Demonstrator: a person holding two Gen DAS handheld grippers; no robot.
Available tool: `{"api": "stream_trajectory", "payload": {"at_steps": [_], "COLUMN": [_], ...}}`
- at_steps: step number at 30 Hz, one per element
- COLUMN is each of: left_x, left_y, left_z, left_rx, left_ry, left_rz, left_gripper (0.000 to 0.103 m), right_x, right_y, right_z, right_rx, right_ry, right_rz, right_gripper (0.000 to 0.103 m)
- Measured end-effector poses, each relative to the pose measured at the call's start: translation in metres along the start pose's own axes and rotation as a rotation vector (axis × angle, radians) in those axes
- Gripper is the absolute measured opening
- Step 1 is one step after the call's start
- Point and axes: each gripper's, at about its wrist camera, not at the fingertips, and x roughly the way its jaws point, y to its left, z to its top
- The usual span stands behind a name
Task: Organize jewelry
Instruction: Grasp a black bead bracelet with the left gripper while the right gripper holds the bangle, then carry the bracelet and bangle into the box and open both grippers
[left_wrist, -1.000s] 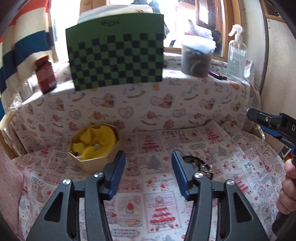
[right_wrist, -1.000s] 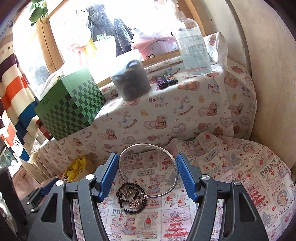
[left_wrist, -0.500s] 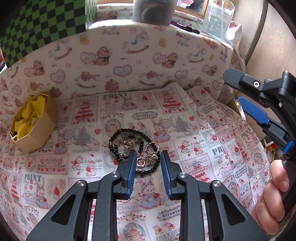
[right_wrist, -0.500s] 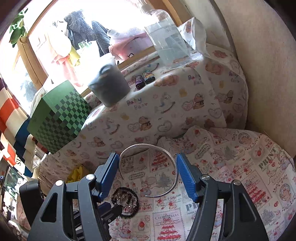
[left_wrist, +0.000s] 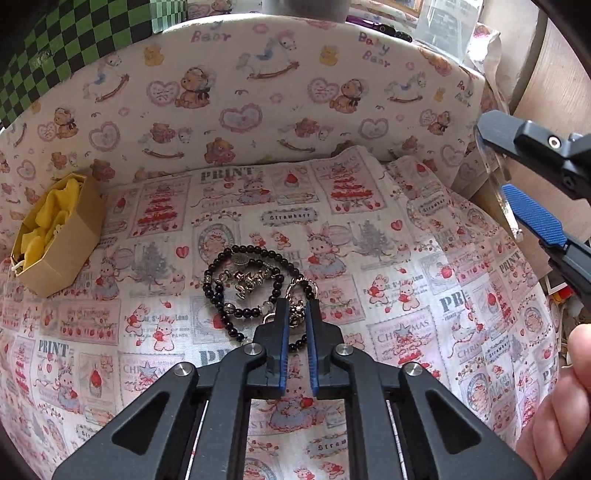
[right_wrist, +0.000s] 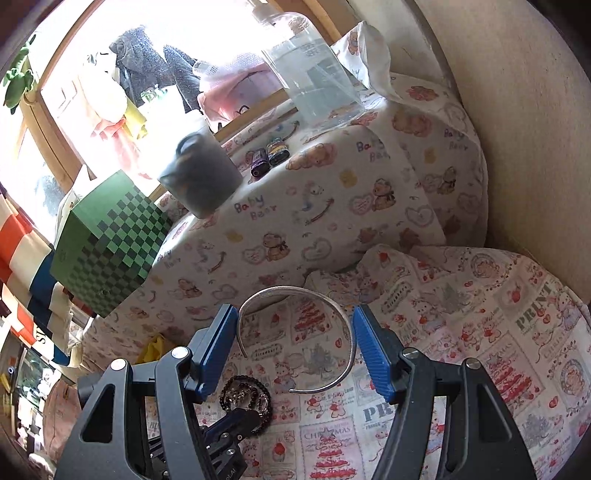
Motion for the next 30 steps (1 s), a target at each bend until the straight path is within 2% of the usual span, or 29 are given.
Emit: {"api": "stream_trajectory", "payload": {"at_steps": [3,11,19,30], "left_x": [-0.007,-0.031,-0.053,-0.101], "left_y": [0.003,0.014,0.028,0.076], "left_z": [0.0,0.001,0.004,0.004], "left_rx": [-0.004,-0.014,-0.072,-0.147], "left_ry": [-0.026,-0.081,-0.146,-0.284], "left_rz": [-0.002,-0.008,-0.022,-0.022], "left_gripper": [0.001,0.001,0.0,0.0], "right_x": [0.0,0.001,0.001,0.002], "right_y": [0.001,-0.001,-0.001,0.015], "right_z": [0.0,0.0,0.001,-0.009], "right_rx": [-0.002,0.0,-0.006,-0.078], "right_ry": [0.0,-0.001,-0.002,-0.008], "right_rz": [-0.002,-0.005,-0.003,0.059], "right_gripper": [0.067,0.067,0.067,0.067]}}
